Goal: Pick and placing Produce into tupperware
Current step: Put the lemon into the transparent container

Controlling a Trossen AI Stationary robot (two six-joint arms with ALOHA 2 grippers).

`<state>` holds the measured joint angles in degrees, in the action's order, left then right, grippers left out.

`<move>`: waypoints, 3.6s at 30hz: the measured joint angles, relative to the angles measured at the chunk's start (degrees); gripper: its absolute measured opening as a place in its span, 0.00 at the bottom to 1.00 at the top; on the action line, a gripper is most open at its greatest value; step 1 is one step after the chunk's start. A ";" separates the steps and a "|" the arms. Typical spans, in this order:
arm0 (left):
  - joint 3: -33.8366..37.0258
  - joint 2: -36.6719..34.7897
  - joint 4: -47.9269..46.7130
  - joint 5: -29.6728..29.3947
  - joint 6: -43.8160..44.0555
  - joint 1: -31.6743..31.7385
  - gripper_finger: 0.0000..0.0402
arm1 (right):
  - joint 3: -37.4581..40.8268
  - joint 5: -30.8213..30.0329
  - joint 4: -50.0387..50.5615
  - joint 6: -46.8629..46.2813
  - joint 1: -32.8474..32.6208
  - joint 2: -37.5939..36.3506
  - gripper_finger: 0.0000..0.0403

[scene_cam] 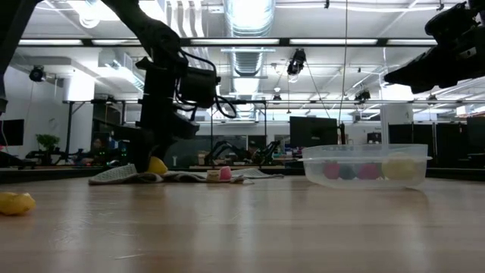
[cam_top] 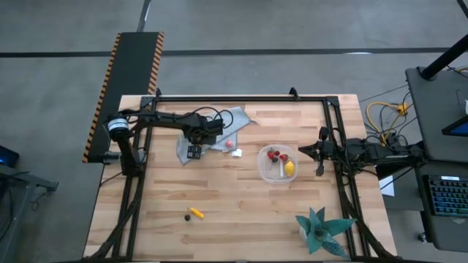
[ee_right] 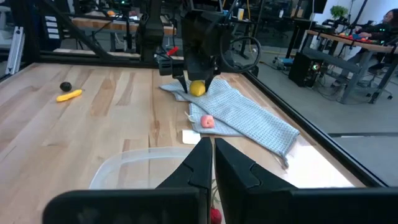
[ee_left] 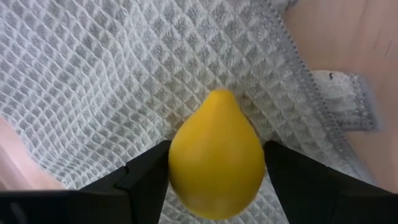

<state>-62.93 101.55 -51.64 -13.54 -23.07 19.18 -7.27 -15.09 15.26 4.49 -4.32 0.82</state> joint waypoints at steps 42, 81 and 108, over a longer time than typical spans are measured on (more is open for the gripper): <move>-4.14 -2.32 -4.44 -1.49 -0.24 -0.37 0.46 | 0.00 -0.02 0.57 0.04 -0.02 0.07 0.02; -23.30 -0.10 24.60 15.99 -8.25 -11.00 0.46 | 0.01 -0.12 0.43 0.50 0.00 -0.03 0.02; -42.14 21.36 24.07 21.94 -16.22 -14.53 0.46 | 0.02 -0.57 0.83 0.48 0.00 -0.02 0.02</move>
<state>-105.07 122.91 -27.56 8.40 -39.29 4.65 -7.25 -15.66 16.10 4.97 -4.32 0.80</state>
